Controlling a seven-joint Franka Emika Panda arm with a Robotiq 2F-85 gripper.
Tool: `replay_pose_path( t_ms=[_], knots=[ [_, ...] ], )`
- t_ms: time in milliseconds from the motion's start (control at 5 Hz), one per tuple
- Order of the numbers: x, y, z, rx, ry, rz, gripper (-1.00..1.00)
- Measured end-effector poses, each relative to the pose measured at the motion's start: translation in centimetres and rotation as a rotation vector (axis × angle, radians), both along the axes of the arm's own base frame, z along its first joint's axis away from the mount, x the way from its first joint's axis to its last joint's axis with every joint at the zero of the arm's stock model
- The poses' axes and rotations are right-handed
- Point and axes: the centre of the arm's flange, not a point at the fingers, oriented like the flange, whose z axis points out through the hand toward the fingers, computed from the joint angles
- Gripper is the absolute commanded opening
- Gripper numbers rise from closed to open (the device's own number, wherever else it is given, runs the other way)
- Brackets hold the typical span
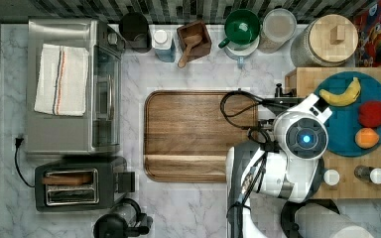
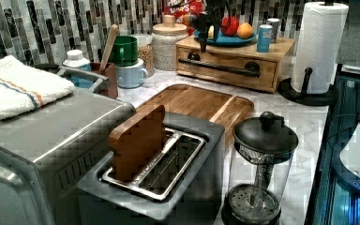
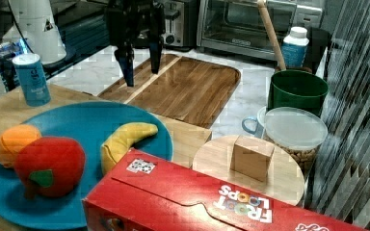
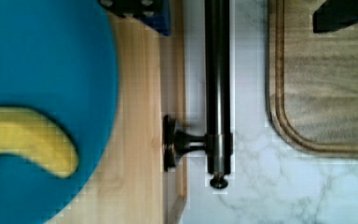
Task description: Open the drawer.
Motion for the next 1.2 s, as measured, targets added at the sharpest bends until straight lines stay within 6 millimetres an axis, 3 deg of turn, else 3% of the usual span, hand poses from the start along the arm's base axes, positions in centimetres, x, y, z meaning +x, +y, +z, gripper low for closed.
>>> replay_pose_path(
  t_ms=[200,800,1200],
  knots=[
    [-1.1,-0.1,-1.9,0.010,0.025,0.007,1.00],
    [-2.0,-0.5,-7.7,0.032,0.102,-0.004,1.00],
    [-2.6,-0.2,-9.8,0.028,0.123,0.001,1.00]
  ],
)
